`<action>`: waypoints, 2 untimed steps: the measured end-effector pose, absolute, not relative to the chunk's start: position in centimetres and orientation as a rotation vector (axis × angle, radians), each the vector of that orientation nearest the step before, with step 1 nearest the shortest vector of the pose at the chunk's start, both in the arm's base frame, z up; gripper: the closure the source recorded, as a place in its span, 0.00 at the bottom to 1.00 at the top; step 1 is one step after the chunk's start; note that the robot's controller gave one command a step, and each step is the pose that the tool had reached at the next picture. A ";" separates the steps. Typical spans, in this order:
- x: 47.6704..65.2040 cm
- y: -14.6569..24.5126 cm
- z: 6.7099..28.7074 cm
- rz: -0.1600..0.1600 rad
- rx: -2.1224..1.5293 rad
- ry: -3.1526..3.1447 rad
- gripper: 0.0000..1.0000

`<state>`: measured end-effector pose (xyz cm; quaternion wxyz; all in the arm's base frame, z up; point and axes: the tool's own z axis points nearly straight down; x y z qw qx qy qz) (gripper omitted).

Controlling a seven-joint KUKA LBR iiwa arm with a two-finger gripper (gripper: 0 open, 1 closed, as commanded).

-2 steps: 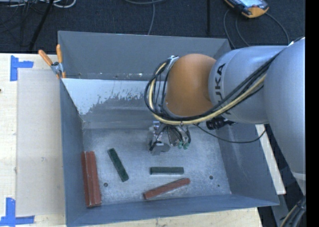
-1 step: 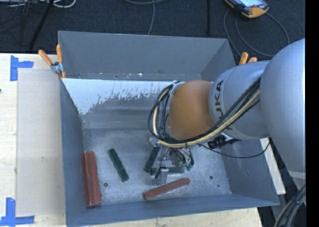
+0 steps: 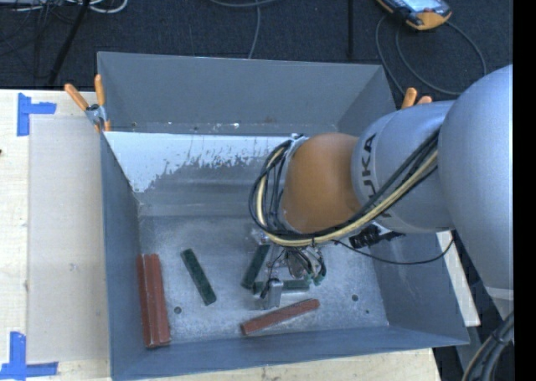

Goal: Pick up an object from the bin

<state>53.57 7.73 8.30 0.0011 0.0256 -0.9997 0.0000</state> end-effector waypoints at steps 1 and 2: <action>54.8 4.7 7.0 -0.002 0.253 -3.132 1.00; 54.8 4.7 7.0 -0.002 0.252 -3.132 1.00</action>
Offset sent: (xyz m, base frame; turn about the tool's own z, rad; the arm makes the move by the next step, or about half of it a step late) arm 0.0000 0.0000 0.0000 0.0000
